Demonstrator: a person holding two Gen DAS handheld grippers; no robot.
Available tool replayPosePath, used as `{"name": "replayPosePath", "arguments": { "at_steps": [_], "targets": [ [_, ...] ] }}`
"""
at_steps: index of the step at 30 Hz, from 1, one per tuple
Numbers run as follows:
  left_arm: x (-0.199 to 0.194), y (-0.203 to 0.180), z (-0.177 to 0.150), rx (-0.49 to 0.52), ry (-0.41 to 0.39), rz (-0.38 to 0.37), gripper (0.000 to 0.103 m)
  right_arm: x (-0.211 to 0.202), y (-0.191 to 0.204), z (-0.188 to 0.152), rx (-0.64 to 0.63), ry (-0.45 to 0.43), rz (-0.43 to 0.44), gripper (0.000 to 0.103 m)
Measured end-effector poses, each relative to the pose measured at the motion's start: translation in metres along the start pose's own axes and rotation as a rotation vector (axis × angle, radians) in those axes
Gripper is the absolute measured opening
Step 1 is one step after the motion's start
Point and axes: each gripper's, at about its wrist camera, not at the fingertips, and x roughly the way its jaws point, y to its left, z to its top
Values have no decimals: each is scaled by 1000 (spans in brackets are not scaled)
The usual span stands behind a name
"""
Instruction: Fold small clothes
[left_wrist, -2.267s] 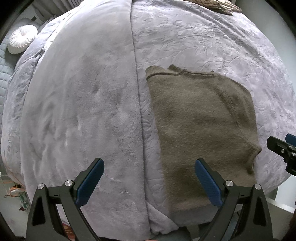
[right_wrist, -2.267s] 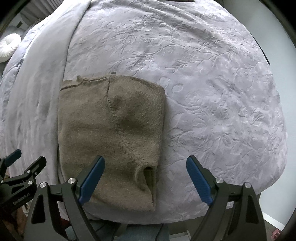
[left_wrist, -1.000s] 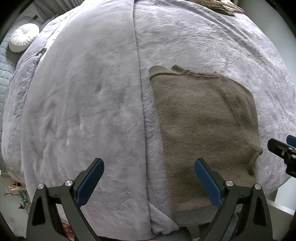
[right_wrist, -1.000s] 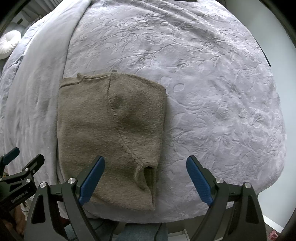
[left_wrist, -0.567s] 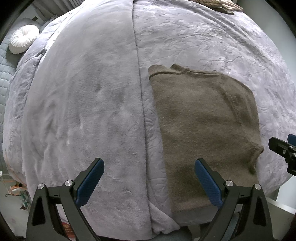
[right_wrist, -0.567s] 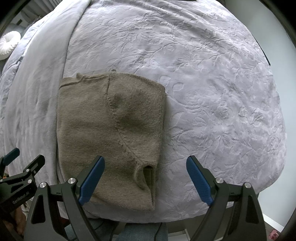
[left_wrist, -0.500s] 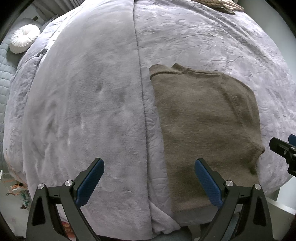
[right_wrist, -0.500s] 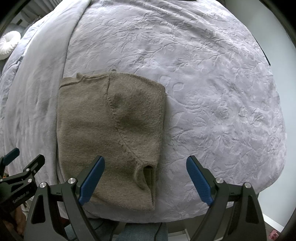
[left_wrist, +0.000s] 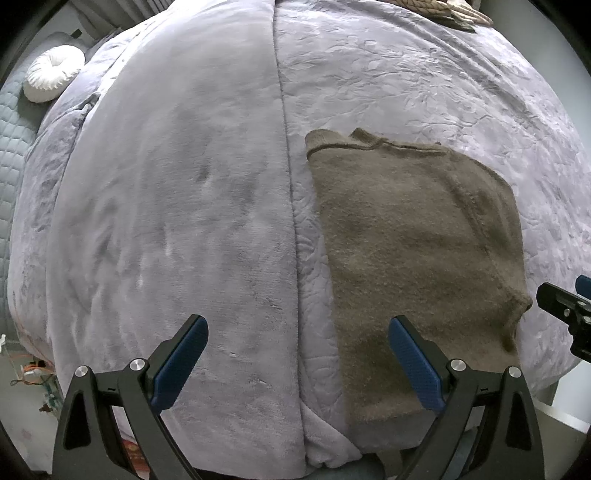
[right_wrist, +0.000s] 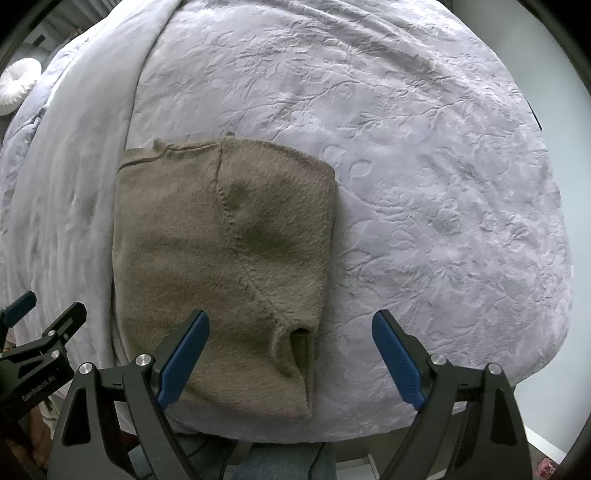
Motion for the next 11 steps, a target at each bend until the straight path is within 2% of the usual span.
{"name": "replayPosePath", "arguments": {
  "at_steps": [11],
  "targets": [
    [-1,-4,-1,24,-10,-21,99,3,-2,1,4,8,-7,92]
  ]
}}
